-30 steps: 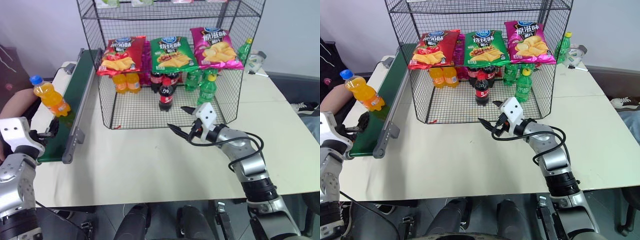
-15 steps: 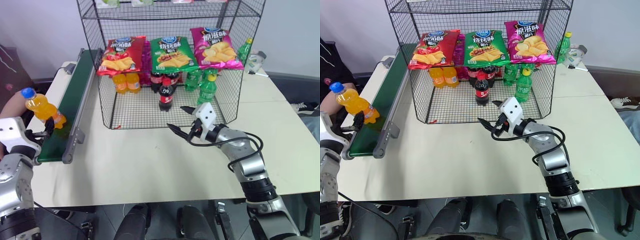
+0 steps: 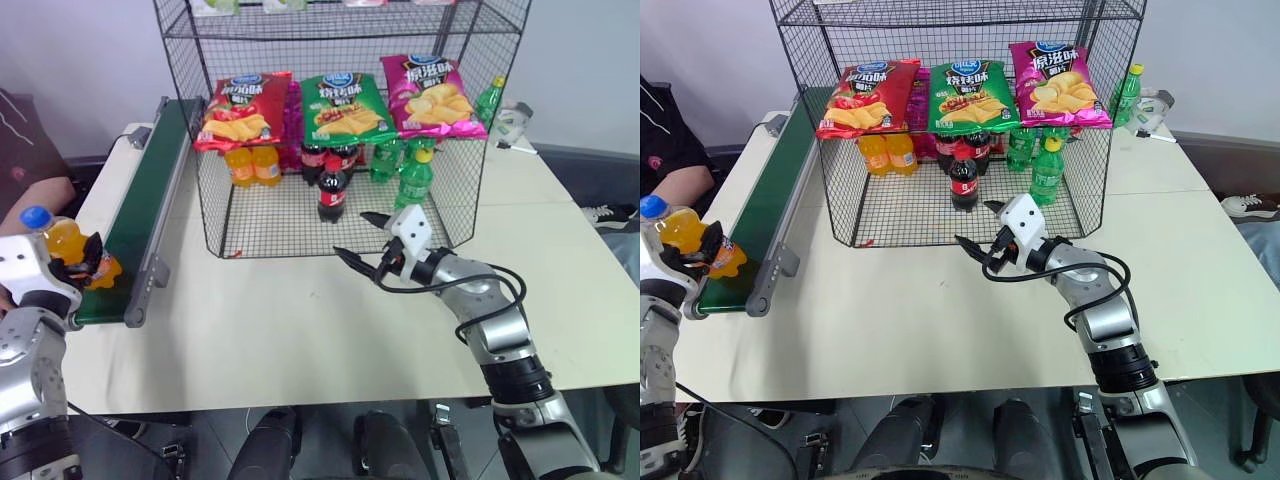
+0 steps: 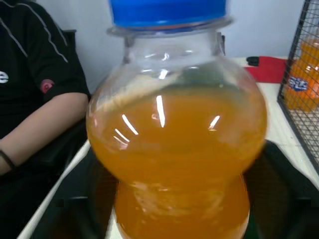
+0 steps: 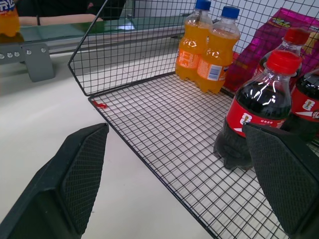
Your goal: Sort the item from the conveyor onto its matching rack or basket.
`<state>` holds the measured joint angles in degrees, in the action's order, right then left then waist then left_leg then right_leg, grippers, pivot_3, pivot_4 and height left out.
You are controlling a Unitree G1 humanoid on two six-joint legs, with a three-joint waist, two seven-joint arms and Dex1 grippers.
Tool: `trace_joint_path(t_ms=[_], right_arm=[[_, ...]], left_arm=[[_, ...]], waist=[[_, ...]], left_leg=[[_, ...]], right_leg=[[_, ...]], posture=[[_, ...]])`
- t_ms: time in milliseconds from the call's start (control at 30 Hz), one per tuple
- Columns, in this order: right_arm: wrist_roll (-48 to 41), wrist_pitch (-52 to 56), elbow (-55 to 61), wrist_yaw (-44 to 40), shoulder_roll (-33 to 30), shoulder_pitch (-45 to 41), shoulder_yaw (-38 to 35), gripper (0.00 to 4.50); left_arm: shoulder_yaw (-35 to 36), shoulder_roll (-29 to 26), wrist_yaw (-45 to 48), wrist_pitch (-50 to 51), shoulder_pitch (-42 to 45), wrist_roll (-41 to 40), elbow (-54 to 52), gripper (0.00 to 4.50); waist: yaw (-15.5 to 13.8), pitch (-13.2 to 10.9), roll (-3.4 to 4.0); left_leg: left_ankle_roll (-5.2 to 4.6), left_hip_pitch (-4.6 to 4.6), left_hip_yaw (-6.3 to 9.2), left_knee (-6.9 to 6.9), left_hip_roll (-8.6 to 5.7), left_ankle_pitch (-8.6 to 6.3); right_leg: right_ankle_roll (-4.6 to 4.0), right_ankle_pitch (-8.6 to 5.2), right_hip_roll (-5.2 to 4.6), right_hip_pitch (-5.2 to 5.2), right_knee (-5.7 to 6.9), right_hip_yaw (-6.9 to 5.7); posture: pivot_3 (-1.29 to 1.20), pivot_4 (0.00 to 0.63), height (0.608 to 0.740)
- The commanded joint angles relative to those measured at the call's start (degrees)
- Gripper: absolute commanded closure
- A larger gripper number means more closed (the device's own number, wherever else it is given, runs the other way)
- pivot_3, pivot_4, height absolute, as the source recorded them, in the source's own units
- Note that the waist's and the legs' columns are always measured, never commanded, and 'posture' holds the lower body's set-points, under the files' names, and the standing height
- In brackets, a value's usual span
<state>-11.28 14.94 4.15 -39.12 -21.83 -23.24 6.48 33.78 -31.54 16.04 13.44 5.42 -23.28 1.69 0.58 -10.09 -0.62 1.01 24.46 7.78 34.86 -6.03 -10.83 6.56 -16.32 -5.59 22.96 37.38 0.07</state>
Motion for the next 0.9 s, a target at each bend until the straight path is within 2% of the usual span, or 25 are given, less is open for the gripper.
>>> trace_joint_path(t_ms=[33, 300, 700, 800, 900], right_arm=[[0.0, -1.09, 1.17, -0.07, 0.24, -0.96, -0.1, 0.0], [-0.08, -1.05, 1.04, -0.53, 0.02, -1.23, -0.15, 0.0], [-0.75, -0.65, 2.32, -0.9, -0.72, -0.75, -1.17, 0.0], [-0.85, -0.63, 2.56, -0.57, -1.08, -0.55, -1.65, 0.0], [-0.83, -0.66, 2.67, -0.25, -1.46, -0.49, -2.23, 0.0]], left_arm=[[1.37, -1.14, 0.15, -1.34, 0.54, -0.26, -2.56, 1.77], [1.64, -3.78, 1.64, 0.89, 5.14, -4.63, -8.15, 1.77], [-8.21, -6.03, 9.15, 14.29, 12.44, -15.32, -21.58, 1.77], [-12.42, -4.68, 8.53, 15.87, 12.72, -13.73, -21.56, 1.77], [-18.72, -1.1, 5.46, 15.24, 13.27, -8.43, -19.17, 1.77]], waist=[[0.03, 0.01, 0.01], [-0.17, 0.0, -0.09], [0.51, -0.01, -0.08], [0.32, -0.02, -0.07], [0.09, -0.02, -0.07]], left_leg=[[0.0, 0.0, 0.0, 0.0, 0.0, 0.0], [0.0, 0.01, 0.01, 0.02, 0.0, 0.0], [0.04, 0.01, -0.05, -0.07, 0.02, 0.04], [0.05, 0.01, -0.05, -0.07, 0.03, 0.04], [0.05, 0.0, -0.05, -0.05, 0.01, 0.04]], right_leg=[[0.0, 0.0, 0.0, 0.0, 0.0, 0.0], [-0.01, 0.0, 0.01, 0.01, 0.0, -0.01], [0.0, 0.01, 0.04, -0.12, 0.08, 0.02], [0.0, 0.01, 0.06, -0.12, 0.1, 0.02], [0.0, 0.01, 0.05, -0.16, 0.09, 0.02]], posture=[[0.0, 0.15, 0.74], [0.0, 0.15, 0.74], [0.0, 0.15, 0.74], [0.0, 0.15, 0.74], [0.0, 0.15, 0.74]])
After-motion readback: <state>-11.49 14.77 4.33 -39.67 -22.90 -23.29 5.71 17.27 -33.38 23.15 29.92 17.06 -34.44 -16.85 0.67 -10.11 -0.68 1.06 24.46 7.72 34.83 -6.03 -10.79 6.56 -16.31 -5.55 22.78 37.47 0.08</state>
